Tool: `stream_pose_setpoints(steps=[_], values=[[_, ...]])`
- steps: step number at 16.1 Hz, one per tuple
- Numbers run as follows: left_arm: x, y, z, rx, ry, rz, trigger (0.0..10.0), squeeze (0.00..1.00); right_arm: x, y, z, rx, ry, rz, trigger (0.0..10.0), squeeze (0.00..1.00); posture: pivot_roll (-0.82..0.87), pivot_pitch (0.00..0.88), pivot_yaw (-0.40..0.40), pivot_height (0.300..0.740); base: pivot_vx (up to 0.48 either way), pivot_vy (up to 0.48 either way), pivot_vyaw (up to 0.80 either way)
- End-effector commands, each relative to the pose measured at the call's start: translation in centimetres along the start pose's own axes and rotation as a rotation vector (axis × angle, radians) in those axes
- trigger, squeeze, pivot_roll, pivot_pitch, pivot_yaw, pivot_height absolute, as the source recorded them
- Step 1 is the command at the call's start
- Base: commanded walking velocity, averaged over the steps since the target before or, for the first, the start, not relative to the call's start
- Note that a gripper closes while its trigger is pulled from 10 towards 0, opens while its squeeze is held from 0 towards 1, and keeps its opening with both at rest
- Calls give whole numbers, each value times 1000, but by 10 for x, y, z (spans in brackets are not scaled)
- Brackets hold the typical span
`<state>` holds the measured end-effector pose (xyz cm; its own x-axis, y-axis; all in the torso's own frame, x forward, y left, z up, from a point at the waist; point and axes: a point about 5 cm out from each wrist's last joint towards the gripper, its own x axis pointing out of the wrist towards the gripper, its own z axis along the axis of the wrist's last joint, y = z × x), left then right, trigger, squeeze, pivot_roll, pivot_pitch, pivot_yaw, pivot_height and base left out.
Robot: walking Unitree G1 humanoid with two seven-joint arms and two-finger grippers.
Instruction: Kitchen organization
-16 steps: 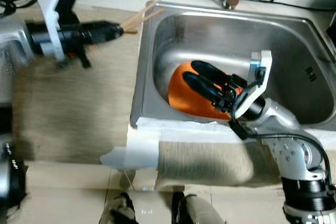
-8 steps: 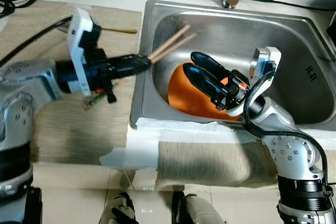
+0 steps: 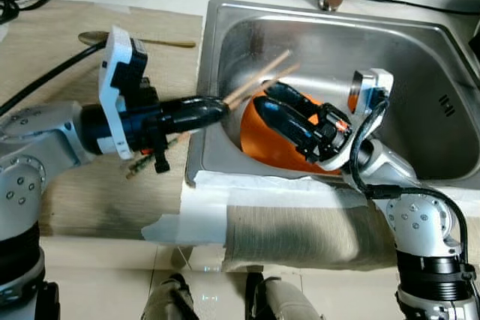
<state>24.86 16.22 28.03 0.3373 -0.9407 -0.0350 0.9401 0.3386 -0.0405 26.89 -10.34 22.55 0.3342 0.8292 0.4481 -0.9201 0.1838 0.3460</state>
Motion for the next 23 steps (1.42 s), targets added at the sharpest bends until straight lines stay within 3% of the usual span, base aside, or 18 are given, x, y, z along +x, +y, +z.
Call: stream_pose_setpoints(steps=[1,6,13,18,19,20,21,23], values=[[1,-9,-1,-5,4,-50,0,0,1,7,3,-8,14,46,0,0,-97,225,-104,740,0,0,0],[10,-24,-5,-31,23,-124,0,0,3,9,3,-1,20,65,0,0,-100,216,-105,740,0,0,0],[13,-28,-6,-46,27,-140,0,0,4,9,4,1,19,77,0,0,-100,211,-106,740,0,0,0],[8,-27,-10,-46,27,-139,0,0,4,9,5,-1,19,79,0,0,-104,209,-106,740,0,0,0],[8,-26,-10,-41,23,-140,3529,0,5,9,5,-3,18,79,0,0,-105,208,-105,740,0,0,0],[8,-26,-9,-38,23,-140,3529,0,5,8,6,-5,17,77,0,0,-105,208,-106,740,0,0,0],[8,-27,-8,-26,14,-143,10000,0,5,8,7,-13,13,72,0,0,-106,210,-106,740,0,0,0],[9,-24,-9,-19,19,-123,10000,0,5,7,9,-18,7,66,0,0,-109,208,-105,740,0,0,0]])
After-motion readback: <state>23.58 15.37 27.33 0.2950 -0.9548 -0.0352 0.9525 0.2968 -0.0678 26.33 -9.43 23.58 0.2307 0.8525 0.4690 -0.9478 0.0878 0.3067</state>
